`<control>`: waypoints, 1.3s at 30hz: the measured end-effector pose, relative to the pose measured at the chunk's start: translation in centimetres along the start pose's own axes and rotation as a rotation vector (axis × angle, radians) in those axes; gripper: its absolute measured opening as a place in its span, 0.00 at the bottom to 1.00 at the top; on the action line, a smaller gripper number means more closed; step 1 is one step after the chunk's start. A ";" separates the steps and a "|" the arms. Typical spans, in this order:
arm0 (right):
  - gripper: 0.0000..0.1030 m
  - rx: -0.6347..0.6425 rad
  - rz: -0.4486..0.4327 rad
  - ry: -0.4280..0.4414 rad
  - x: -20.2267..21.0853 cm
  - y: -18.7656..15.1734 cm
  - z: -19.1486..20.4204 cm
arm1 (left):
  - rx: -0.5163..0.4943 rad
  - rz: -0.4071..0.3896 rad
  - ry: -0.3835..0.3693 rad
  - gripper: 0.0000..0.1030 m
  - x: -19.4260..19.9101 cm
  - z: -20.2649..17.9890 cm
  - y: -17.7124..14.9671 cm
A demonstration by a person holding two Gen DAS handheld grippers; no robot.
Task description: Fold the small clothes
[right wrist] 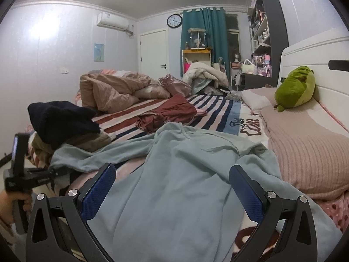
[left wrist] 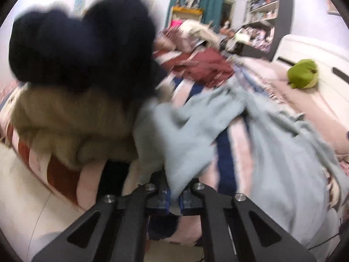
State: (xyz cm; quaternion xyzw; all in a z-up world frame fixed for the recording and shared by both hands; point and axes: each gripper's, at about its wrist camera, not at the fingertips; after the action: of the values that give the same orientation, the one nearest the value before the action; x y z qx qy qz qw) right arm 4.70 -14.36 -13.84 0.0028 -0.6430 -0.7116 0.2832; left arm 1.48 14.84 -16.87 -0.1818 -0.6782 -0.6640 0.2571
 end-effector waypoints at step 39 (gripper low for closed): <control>0.61 -0.005 0.402 0.087 -9.3 -4.5 -1.7 | -0.300 0.159 -0.398 0.03 -6.6 -10.5 0.4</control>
State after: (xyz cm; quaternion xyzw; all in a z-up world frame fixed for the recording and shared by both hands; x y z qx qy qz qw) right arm 11.35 -12.04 -21.65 -0.0956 -0.6161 -0.6413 0.4473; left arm 8.08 5.00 -20.60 -0.3978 -0.5929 -0.6860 0.1401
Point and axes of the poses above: each gripper's, at about its wrist camera, not at the fingertips, and x roughly against the way its jaws point, z to its left, y to its top, and after that the axes turned 11 degrees about -x, right-handed
